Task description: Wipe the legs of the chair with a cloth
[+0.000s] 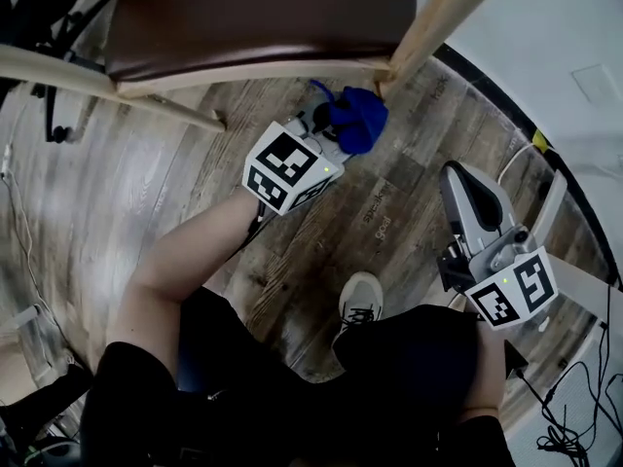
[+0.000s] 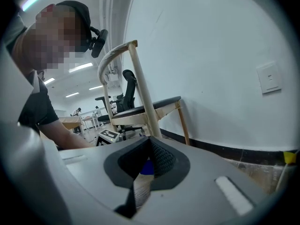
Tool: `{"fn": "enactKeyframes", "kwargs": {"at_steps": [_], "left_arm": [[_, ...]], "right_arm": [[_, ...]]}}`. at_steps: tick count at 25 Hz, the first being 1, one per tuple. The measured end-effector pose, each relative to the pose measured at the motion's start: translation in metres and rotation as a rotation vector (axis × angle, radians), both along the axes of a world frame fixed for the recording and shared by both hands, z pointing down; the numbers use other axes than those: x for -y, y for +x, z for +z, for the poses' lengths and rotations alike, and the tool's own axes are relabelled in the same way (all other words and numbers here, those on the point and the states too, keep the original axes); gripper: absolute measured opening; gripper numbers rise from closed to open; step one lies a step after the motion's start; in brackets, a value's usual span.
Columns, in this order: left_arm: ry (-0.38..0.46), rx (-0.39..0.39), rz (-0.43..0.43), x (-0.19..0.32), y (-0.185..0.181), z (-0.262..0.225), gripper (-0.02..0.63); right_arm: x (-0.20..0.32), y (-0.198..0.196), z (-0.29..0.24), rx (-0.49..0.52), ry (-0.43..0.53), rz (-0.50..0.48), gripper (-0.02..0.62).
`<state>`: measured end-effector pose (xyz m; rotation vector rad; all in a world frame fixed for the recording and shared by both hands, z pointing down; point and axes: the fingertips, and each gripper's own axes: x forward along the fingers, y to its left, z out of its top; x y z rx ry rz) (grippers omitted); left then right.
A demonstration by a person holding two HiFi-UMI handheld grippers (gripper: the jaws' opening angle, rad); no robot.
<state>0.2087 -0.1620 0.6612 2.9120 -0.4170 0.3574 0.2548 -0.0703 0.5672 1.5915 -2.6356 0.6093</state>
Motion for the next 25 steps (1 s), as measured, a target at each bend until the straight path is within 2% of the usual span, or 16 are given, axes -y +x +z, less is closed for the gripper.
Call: {"fn": "enactKeyframes", "kwargs": {"at_steps": [3, 6, 8, 12, 14, 17, 19, 23, 25], "left_arm": [[0.107, -0.086, 0.014, -0.004, -0.002, -0.051, 0.135], [0.148, -0.132, 0.006, -0.002, -0.007, -0.078, 0.135], [0.145, -0.138, 0.004, -0.001, -0.011, -0.083, 0.135], [0.072, -0.162, 0.002, -0.005, -0.017, -0.086, 0.135], [0.061, -0.171, 0.021, -0.013, -0.018, -0.091, 0.133], [0.164, -0.179, 0.078, -0.029, -0.015, -0.113, 0.133], [0.206, -0.208, 0.072, -0.031, -0.019, -0.127, 0.133], [0.094, -0.222, -0.036, -0.003, -0.05, -0.123, 0.132], [0.07, -0.22, -0.07, 0.006, -0.067, -0.124, 0.127]], "right_arm": [[-0.001, -0.004, -0.006, -0.001, 0.017, -0.002, 0.008], [-0.003, -0.007, -0.009, -0.004, 0.026, -0.006, 0.008], [-0.002, -0.009, -0.009, -0.005, 0.027, -0.008, 0.008], [-0.001, -0.013, -0.01, 0.007, 0.031, -0.011, 0.008], [0.001, -0.018, -0.01, 0.013, 0.033, -0.02, 0.008], [0.004, -0.022, -0.011, 0.02, 0.036, -0.025, 0.008], [0.005, -0.025, -0.011, 0.022, 0.036, -0.025, 0.008], [0.006, -0.031, -0.011, 0.018, 0.035, -0.032, 0.008], [0.008, -0.035, -0.012, 0.017, 0.038, -0.036, 0.008]]}}
